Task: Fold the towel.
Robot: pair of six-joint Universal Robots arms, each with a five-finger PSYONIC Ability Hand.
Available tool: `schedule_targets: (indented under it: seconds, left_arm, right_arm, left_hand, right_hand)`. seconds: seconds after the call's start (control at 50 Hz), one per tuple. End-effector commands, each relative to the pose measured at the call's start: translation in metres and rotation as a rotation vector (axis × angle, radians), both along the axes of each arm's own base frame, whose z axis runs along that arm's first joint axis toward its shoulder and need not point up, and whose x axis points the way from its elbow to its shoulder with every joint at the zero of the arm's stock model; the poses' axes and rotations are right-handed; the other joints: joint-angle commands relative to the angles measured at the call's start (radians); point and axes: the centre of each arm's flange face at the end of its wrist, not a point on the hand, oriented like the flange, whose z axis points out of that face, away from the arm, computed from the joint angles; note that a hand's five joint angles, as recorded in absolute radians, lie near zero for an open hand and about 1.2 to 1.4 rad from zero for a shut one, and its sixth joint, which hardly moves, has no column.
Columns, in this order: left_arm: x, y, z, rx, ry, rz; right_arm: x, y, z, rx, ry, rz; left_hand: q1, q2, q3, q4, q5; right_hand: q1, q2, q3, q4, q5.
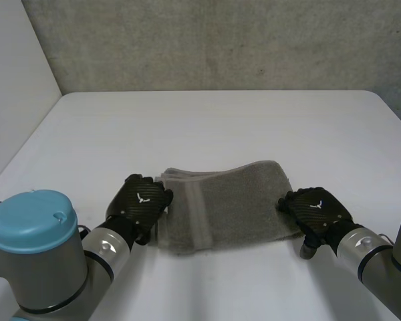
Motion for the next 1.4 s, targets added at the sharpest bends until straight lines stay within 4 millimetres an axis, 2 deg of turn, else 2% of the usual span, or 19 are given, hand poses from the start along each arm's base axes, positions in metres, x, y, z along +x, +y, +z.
schedule_targets:
  seconds: [0.02, 0.1, 0.2, 0.42, 0.6, 0.64, 0.74, 0.76, 0.8, 0.82, 0.86, 0.88, 0.94, 1.06, 1.08, 1.1, 1.12, 1.22, 1.4]
  left_arm:
    - [0.001, -0.001, -0.001, 0.004, 0.000, 0.006]
    - [0.001, -0.001, -0.001, 0.004, 0.000, 0.006]
    - [0.001, -0.001, 0.000, 0.001, 0.002, 0.006]
    - [0.002, -0.001, 0.009, -0.023, 0.016, 0.010]
    - [0.014, -0.015, 0.028, -0.076, 0.047, 0.067]
    - [0.016, -0.018, 0.033, -0.091, 0.055, 0.079]
    - [0.027, -0.030, 0.050, -0.129, 0.106, 0.131]
    - [0.027, -0.030, 0.050, -0.129, 0.106, 0.131]
    - [0.031, -0.036, 0.057, -0.130, 0.151, 0.159]
    - [0.031, -0.036, 0.057, -0.130, 0.152, 0.159]
    - [0.035, -0.041, 0.061, -0.120, 0.196, 0.185]
    - [0.035, -0.041, 0.061, -0.120, 0.196, 0.185]
    - [0.037, -0.045, 0.065, -0.096, 0.265, 0.205]
    - [0.034, -0.048, 0.071, -0.082, 0.340, 0.209]
    - [0.033, -0.049, 0.074, -0.084, 0.357, 0.209]
    - [0.033, -0.049, 0.075, -0.084, 0.357, 0.209]
    - [0.031, -0.051, 0.075, -0.081, 0.369, 0.210]
    - [0.023, -0.056, 0.081, -0.071, 0.417, 0.197]
    - [-0.012, -0.044, 0.072, 0.062, 0.472, 0.125]
  right_arm:
    - [0.001, -0.003, -0.001, -0.019, -0.004, 0.000]
    - [0.001, -0.007, 0.000, -0.052, -0.011, -0.002]
    - [0.001, -0.014, 0.003, -0.093, -0.017, -0.012]
    - [-0.026, -0.035, 0.009, -0.111, 0.000, -0.104]
    - [-0.023, -0.042, 0.044, -0.224, 0.039, -0.054]
    - [-0.013, -0.039, 0.051, -0.239, 0.028, -0.014]
    - [0.072, 0.003, 0.080, -0.326, -0.048, 0.270]
    - [0.073, 0.003, 0.080, -0.326, -0.048, 0.271]
    - [0.109, 0.032, 0.080, -0.335, -0.075, 0.402]
    - [0.109, 0.032, 0.080, -0.335, -0.075, 0.402]
    - [0.137, 0.067, 0.072, -0.323, -0.084, 0.525]
    - [0.137, 0.067, 0.072, -0.323, -0.084, 0.526]
    - [0.154, 0.109, 0.036, -0.216, -0.041, 0.648]
    - [0.150, 0.113, 0.027, -0.173, 0.015, 0.620]
    - [0.148, 0.110, 0.031, -0.181, 0.014, 0.593]
    - [0.148, 0.110, 0.031, -0.181, 0.014, 0.593]
    - [0.145, 0.106, 0.040, -0.201, 0.005, 0.561]
    - [0.123, 0.080, 0.062, -0.235, -0.023, 0.415]
    - [0.084, 0.030, 0.093, -0.131, -0.228, 0.130]
  left_hand:
    - [0.072, 0.075, 0.075, 0.075, 0.079]
    - [0.072, 0.075, 0.075, 0.075, 0.079]
    - [0.072, 0.075, 0.075, 0.075, 0.079]
    - [0.072, 0.075, 0.075, 0.075, 0.079]
    - [0.037, 0.040, 0.040, 0.039, 0.044]
    - [0.020, 0.023, 0.022, 0.022, 0.026]
    - [-0.141, -0.138, -0.139, -0.139, -0.135]
    - [-0.142, -0.139, -0.139, -0.140, -0.135]
    - [-0.224, -0.221, -0.221, -0.221, -0.217]
    - [-0.224, -0.221, -0.222, -0.222, -0.217]
    - [-0.358, -0.355, -0.356, -0.356, -0.352]
    - [-0.359, -0.356, -0.357, -0.357, -0.352]
    - [-0.400, -0.397, -0.398, -0.398, -0.393]
    - [-0.412, -0.409, -0.410, -0.410, -0.405]
    - [-0.409, -0.406, -0.407, -0.407, -0.402]
    - [-0.409, -0.406, -0.407, -0.407, -0.402]
    - [-0.409, -0.406, -0.407, -0.407, -0.402]
    - [-0.406, -0.403, -0.404, -0.404, -0.399]
    - [-0.397, -0.394, -0.395, -0.395, -0.391]
  right_hand:
    - [0.098, 0.109, 0.114, 0.114, 0.149]
    - [0.378, 0.389, 0.394, 0.394, 0.429]
    - [0.980, 0.991, 0.997, 0.996, 1.032]
    - [0.982, 0.993, 0.998, 0.997, 1.033]
    - [0.982, 0.993, 0.998, 0.997, 1.033]
    - [0.982, 0.993, 0.998, 0.997, 1.033]
    - [0.982, 0.993, 0.998, 0.997, 1.033]
    - [0.982, 0.993, 0.998, 0.997, 1.033]
    - [0.982, 0.993, 0.998, 0.997, 1.033]
    - [0.982, 0.993, 0.998, 0.997, 1.033]
    - [0.982, 0.993, 0.998, 0.997, 1.033]
    - [0.982, 0.993, 0.998, 0.997, 1.033]
    - [0.982, 0.993, 0.998, 0.997, 1.033]
    - [0.982, 0.993, 0.998, 0.997, 1.033]
    - [0.622, 0.633, 0.638, 0.638, 0.673]
    - [0.619, 0.630, 0.635, 0.634, 0.670]
    - [0.229, 0.240, 0.245, 0.245, 0.280]
    - [-0.240, -0.229, -0.224, -0.224, -0.189]
    - [-0.240, -0.229, -0.224, -0.224, -0.189]
